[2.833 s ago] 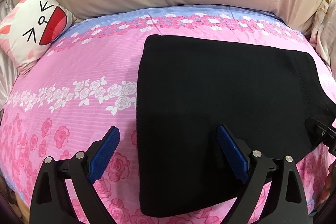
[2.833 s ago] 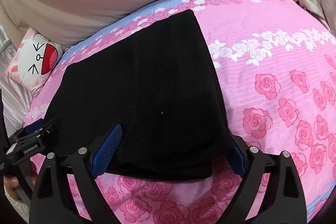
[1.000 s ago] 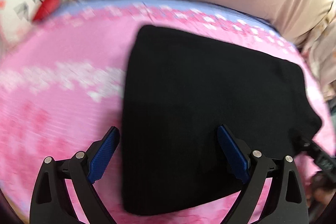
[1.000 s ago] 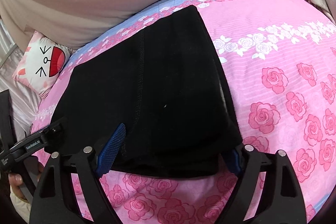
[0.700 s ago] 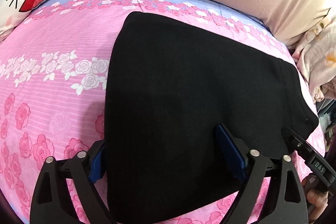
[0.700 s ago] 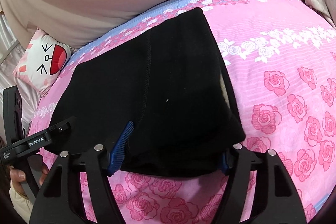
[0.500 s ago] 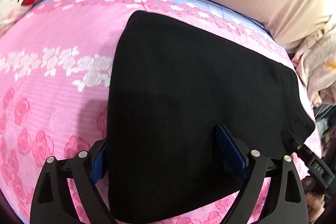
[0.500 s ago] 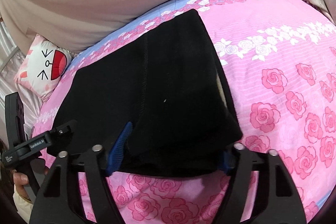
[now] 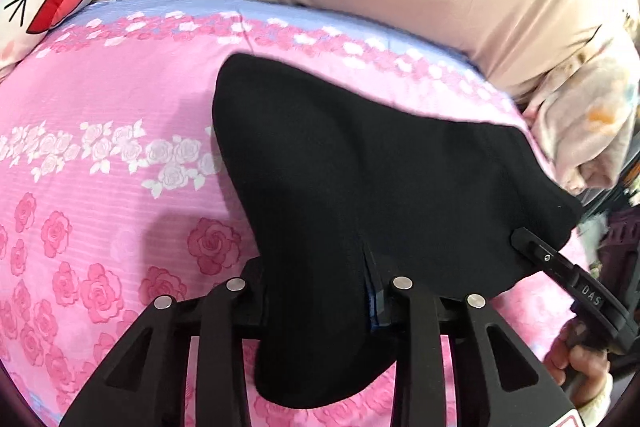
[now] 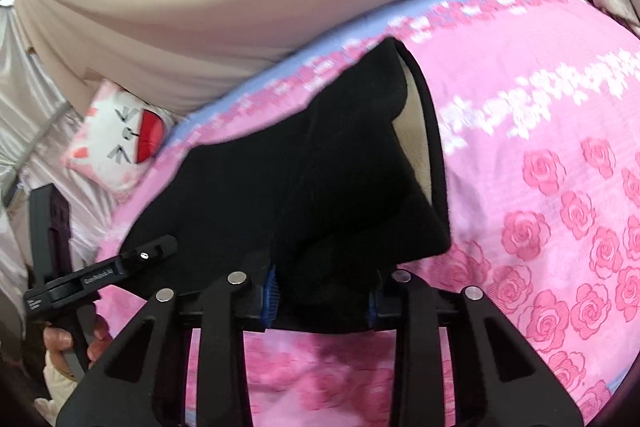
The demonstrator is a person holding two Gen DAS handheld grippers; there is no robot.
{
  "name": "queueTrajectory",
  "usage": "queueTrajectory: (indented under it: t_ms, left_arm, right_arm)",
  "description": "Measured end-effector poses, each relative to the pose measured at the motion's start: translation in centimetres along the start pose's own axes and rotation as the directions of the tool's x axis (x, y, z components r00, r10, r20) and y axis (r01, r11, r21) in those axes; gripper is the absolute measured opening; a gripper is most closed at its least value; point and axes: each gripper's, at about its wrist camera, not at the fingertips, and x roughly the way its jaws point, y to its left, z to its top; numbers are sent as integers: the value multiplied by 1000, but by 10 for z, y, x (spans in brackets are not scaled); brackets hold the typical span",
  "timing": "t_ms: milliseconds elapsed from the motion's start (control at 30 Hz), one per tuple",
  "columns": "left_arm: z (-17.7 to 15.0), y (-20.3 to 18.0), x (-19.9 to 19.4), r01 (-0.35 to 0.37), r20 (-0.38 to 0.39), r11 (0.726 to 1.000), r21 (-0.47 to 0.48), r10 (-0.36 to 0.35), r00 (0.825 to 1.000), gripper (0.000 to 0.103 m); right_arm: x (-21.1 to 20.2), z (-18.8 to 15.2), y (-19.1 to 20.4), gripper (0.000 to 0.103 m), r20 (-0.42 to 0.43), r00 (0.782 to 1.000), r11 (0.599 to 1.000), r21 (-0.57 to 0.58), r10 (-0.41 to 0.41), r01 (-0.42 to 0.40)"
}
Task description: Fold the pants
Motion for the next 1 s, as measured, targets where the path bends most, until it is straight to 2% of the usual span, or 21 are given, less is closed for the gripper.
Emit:
queueTrajectory:
  t_ms: [67, 133, 333, 533, 667, 800, 1000]
  left_arm:
    - [7, 1, -13, 47, 13, 999, -19, -47, 999, 28]
    - [13, -4, -24, 55, 39, 998, 0, -55, 998, 28]
    - [41, -19, -54, 62, 127, 996, 59, -69, 989, 28]
    - [90, -23, -60, 27, 214, 992, 121, -53, 975, 28]
    - [132, -21, -41, -5, 253, 990, 139, -30, 967, 28]
    - [173, -12, -5, -38, 257, 989, 142, 1, 966, 28]
    - [216, 21, 75, -69, 217, 993, 99, 46, 975, 29]
  right_arm:
    - [-10, 8, 9, 30, 24, 999, 1000, -15, 24, -24]
    - [-17, 15, 18, 30, 42, 999, 999, -37, 34, -32]
    - [-29, 47, 37, 30, 97, 994, 993, -111, 57, -46]
    - [-19, 95, 52, 29, 159, 984, 982, -182, 76, -47]
    - [12, 132, 52, 30, 181, 980, 978, -203, 77, -40]
    - [64, 168, 41, 30, 171, 983, 977, -213, 62, -25]
    - [155, 187, 18, 30, 92, 996, 974, -226, 7, 14]
